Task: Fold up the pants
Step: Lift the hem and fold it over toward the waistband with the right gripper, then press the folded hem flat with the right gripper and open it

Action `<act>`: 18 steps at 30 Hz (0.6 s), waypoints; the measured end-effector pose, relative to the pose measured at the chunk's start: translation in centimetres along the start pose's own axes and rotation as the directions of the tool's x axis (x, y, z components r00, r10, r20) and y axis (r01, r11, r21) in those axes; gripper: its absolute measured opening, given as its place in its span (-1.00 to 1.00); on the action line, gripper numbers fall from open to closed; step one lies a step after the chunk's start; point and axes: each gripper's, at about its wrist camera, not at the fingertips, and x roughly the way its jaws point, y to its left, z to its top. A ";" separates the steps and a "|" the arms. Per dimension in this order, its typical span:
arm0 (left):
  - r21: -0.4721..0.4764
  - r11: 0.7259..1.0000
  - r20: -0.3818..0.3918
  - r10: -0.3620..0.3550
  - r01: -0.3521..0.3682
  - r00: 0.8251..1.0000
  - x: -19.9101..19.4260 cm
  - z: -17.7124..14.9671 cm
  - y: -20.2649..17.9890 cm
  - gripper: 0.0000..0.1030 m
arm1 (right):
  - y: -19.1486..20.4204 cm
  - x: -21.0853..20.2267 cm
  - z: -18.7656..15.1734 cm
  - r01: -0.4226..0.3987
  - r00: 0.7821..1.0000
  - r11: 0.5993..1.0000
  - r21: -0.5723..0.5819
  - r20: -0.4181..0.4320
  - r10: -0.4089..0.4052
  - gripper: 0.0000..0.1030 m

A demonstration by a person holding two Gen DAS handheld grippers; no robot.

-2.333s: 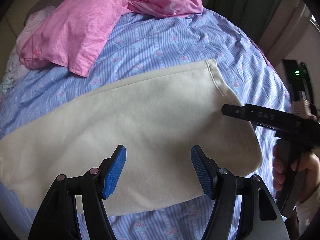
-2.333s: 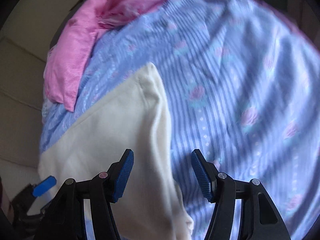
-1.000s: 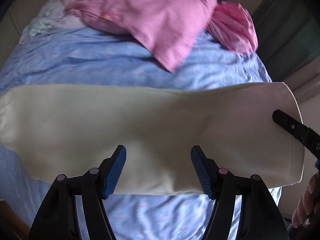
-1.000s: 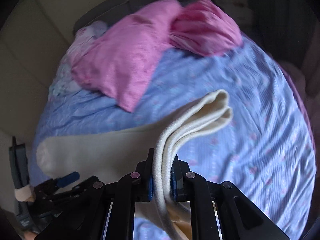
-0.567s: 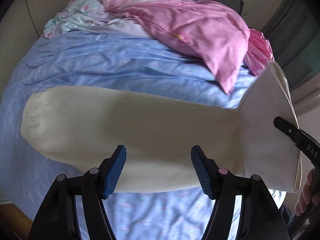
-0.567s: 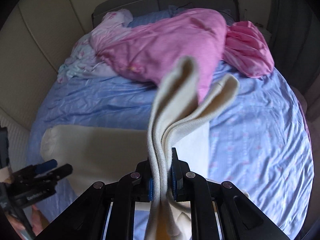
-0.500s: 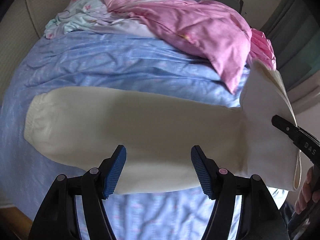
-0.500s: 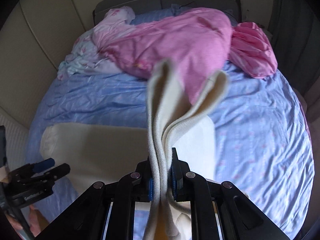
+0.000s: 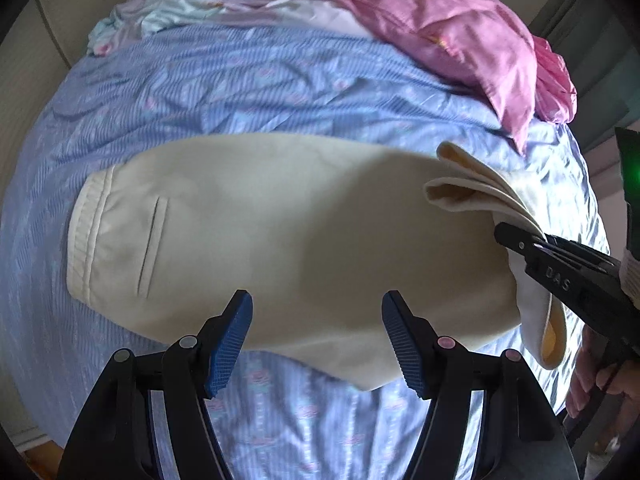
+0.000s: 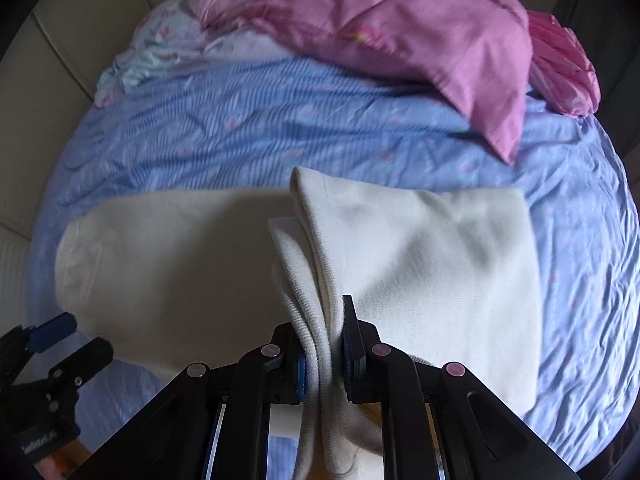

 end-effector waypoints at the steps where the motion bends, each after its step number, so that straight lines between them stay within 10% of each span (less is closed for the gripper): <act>1: -0.005 1.000 -0.003 0.001 -0.001 1.000 0.3 -0.1 0.7 0.28 | 0.7 0.5 0.0 0.010 1.000 1.000 -0.004 -0.006 -0.010 -0.72; 11: -0.064 0.986 -0.033 -0.155 0.153 0.987 2.3 1.3 2.0 0.28 | 2.8 3.5 -2.7 0.031 0.997 1.000 -0.002 -0.076 -0.031 -0.71; 18: -0.232 0.884 -0.090 -0.435 0.405 0.896 6.8 4.6 -1.4 0.28 | 1.1 3.2 -3.9 -0.039 0.997 0.996 0.076 -0.057 0.043 -0.71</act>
